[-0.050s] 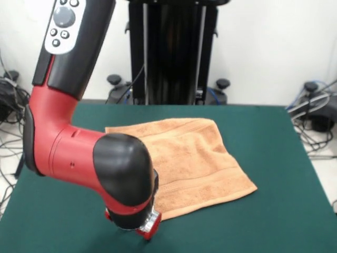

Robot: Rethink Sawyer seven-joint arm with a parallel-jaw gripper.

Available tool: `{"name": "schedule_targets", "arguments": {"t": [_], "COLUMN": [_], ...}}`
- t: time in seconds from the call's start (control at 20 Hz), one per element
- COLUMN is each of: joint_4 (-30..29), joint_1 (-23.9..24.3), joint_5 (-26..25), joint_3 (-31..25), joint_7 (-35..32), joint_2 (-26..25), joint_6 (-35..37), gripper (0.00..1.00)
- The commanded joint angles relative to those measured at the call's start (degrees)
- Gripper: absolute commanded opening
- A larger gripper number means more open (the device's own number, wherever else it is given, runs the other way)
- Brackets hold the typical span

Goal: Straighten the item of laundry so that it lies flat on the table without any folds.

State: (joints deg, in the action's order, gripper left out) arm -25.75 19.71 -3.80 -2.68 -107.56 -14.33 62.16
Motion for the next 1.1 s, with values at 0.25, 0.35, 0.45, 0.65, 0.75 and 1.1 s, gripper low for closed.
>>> {"name": "schedule_targets", "arguments": {"t": [0.25, 0.35, 0.45, 0.65, 0.75, 1.1], "joint_4": [9.05, 6.21, 0.33, -11.46, -12.48, 1.6], "joint_1": [0.06, 0.03, 0.09, 0.67, 0.63, 1.3], "joint_5": [-4.74, -3.98, -2.52, -0.34, -0.33, -3.94], "joint_3": [-2.57, -1.9, -1.32, -1.26, -1.06, -1.97], "joint_7": [3.81, 4.1, 3.95, 2.77, 2.89, 6.24], "joint_2": [-12.68, -10.27, -5.69, 3.32, 5.27, -3.42], "joint_6": [1.74, 3.05, 4.42, 2.97, 4.48, 5.04], "gripper": [1.0, 1.0, 1.0, 1.0, 1.0, 1.0]}}
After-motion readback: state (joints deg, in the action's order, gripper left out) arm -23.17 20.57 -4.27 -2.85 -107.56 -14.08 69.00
